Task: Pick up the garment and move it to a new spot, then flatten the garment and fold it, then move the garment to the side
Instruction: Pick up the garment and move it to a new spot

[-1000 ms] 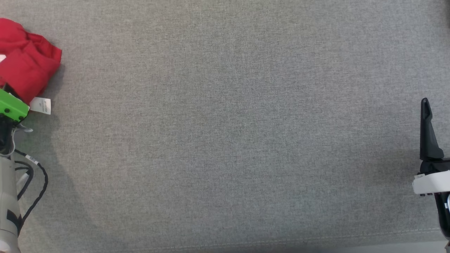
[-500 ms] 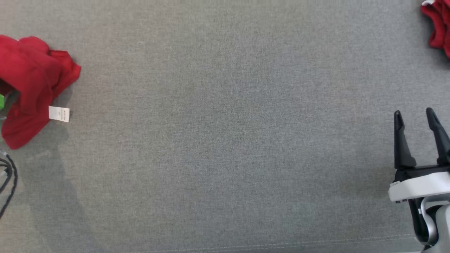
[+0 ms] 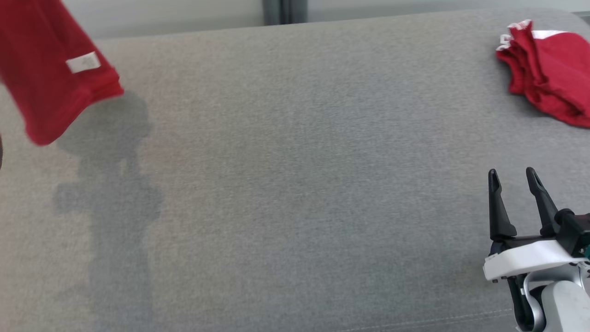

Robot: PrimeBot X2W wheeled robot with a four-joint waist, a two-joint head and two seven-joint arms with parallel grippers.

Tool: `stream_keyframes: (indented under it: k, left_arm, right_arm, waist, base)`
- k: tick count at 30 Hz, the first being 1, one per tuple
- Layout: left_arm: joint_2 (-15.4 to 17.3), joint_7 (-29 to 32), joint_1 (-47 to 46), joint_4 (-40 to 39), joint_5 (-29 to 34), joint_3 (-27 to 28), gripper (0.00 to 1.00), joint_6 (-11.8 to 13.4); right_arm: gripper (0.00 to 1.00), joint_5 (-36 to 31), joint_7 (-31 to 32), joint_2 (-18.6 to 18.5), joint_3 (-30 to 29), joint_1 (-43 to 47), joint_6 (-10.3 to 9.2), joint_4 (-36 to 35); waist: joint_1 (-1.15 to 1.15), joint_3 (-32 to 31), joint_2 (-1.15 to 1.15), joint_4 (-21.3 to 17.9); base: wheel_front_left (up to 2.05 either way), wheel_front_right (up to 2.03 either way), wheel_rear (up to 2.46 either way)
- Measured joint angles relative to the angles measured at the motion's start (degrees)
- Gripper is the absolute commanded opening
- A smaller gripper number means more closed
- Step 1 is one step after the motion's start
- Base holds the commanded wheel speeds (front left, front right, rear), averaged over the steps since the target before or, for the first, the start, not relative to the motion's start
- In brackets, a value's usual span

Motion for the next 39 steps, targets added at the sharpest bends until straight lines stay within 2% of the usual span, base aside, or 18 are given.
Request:
stream_keyframes:
  k: [10,18,25,34,39]
  left_arm:
    - [-6.65,5.7,-7.81,-9.88,1.9,-5.38,0.0,1.36]
    - [-12.69,4.75,-8.29,-9.43,1.92,-8.96,0.0,1.65]
    - [-14.93,0.57,3.61,-4.48,1.45,-11.44,0.0,1.25]
    - [-14.9,-6.23,24.7,0.98,0.02,-14.1,0.0,0.89]
    - [-15.82,-8.42,32.32,1.49,0.16,-14.68,0.0,0.75]
  right_arm:
    - [1.0,0.47,-0.05,1.9,0.05,-0.13,0.0,0.2]
    - [1.0,0.69,-0.07,2.8,0.81,-1.26,0.0,0.38]
    - [1.0,0.68,-0.07,3.12,1.15,-2.22,0.0,0.64]
    - [1.0,0.57,-0.07,2.63,1.2,-1.39,0.0,1.14]
    - [1.0,0.58,-0.07,2.65,1.93,-0.8,0.0,1.35]
  waist:
    - [0.0,-2.24,0.0,-7.87]
    - [0.0,-2.08,0.0,-14.37]
    - [0.0,-0.56,0.0,-15.98]
    - [0.0,-1.72,0.0,-13.21]
    - [0.0,-3.01,0.0,-11.75]
  base:
    - [0.0,0.0,0.0]
    - [0.0,0.0,0.0]
    - [0.0,0.0,0.0]
    - [0.0,0.0,0.0]
    - [0.0,0.0,0.0]
